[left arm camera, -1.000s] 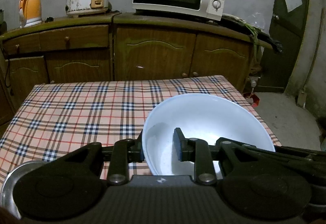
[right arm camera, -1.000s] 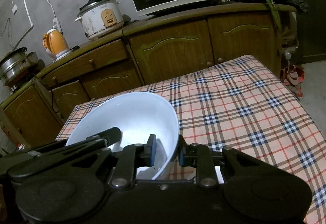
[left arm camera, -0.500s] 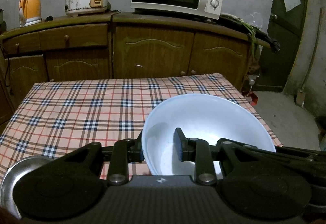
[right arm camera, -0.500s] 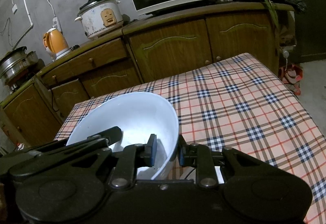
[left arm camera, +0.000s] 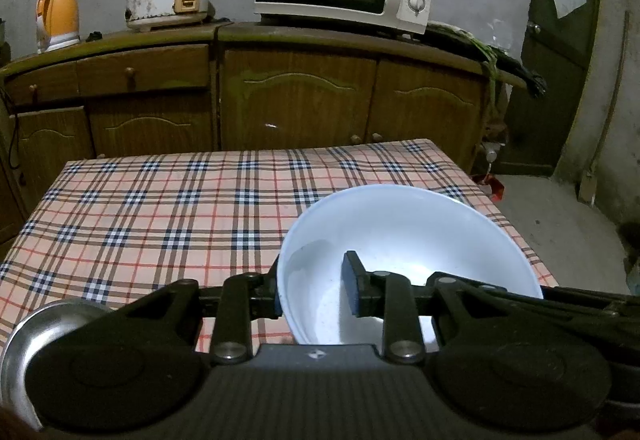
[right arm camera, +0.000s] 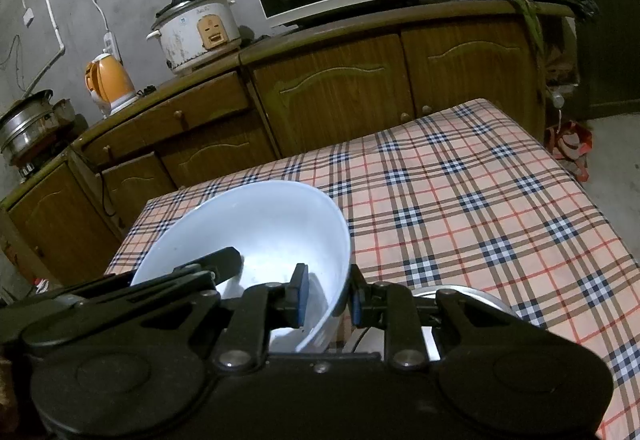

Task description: Organize plates and bowls

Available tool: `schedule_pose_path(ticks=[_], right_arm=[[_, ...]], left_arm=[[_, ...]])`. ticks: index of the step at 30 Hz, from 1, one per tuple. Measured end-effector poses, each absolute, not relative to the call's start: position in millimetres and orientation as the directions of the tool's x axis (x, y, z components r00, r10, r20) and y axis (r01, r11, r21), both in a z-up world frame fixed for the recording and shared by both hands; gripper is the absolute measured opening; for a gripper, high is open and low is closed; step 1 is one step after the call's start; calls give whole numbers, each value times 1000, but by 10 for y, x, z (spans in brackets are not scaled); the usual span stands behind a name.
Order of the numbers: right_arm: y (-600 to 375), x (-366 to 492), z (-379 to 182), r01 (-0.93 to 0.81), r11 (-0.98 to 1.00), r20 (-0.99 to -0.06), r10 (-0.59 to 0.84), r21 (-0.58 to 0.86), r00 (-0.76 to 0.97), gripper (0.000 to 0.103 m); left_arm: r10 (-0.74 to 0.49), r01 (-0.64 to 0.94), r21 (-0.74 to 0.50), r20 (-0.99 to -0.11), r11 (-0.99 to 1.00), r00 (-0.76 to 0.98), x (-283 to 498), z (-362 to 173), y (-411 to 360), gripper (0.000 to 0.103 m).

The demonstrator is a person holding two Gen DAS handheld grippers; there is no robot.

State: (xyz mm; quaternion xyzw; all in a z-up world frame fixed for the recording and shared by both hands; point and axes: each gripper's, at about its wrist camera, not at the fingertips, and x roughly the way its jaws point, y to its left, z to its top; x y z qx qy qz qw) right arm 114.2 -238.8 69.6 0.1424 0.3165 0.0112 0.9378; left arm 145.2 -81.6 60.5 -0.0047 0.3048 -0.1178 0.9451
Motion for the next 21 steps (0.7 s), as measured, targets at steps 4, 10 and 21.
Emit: schedule_pose_path(ticks=[4, 10, 21], right_arm=[[-2394, 1084, 669, 73, 958, -593, 111, 277, 797, 29], [-2402, 1032, 657, 78, 957, -599, 109, 278, 793, 28], [-2396, 966, 627, 85, 955, -607, 110, 283, 787, 28]], left_arm=[[-227, 223, -79, -577, 972, 785, 1418, 588, -830, 29], [-230, 227, -79, -581, 971, 781, 1375, 558, -845, 29], [-238, 236, -82, -587, 968, 774, 1325, 527, -845, 30]])
